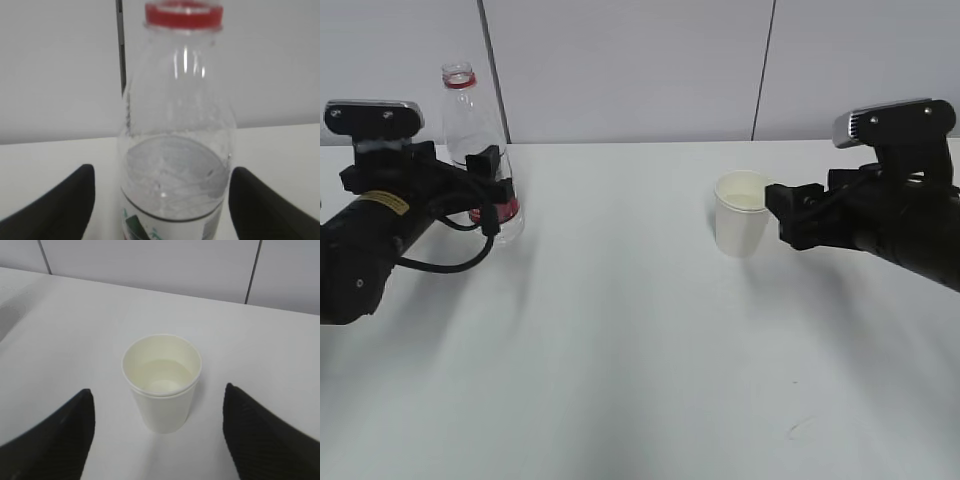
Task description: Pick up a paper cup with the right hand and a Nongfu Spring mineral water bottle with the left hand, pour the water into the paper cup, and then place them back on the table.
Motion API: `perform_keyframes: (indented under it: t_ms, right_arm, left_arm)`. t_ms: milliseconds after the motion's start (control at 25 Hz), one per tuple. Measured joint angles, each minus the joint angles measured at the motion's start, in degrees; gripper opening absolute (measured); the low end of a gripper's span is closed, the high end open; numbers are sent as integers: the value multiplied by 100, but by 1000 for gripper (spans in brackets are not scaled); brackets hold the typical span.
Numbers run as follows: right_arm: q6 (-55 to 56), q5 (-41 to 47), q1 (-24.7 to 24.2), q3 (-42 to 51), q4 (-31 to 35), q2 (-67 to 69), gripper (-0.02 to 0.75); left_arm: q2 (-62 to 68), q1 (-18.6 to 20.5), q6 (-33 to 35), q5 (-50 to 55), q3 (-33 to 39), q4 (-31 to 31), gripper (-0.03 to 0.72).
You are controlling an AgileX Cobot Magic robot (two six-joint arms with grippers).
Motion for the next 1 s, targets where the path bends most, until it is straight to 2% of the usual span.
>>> perform_keyframes:
  t_ms: [320, 560, 800, 1000]
  right_arm:
    - [0, 547, 0, 22, -76, -566, 594]
    - [0, 1159, 0, 26, -355, -877, 593]
    - [23, 2661, 0, -331, -379, -1015, 593]
    - [23, 4512, 0, -833, -30, -1015, 591]
  left_arm:
    - [-831, 0, 40, 1063, 56, -18, 510]
    - [-1596, 19, 148, 2629, 56, -21, 510]
    - [-2279, 142, 189, 4466, 63, -21, 510]
    - [-2632, 290, 190, 6389, 45, -21, 510]
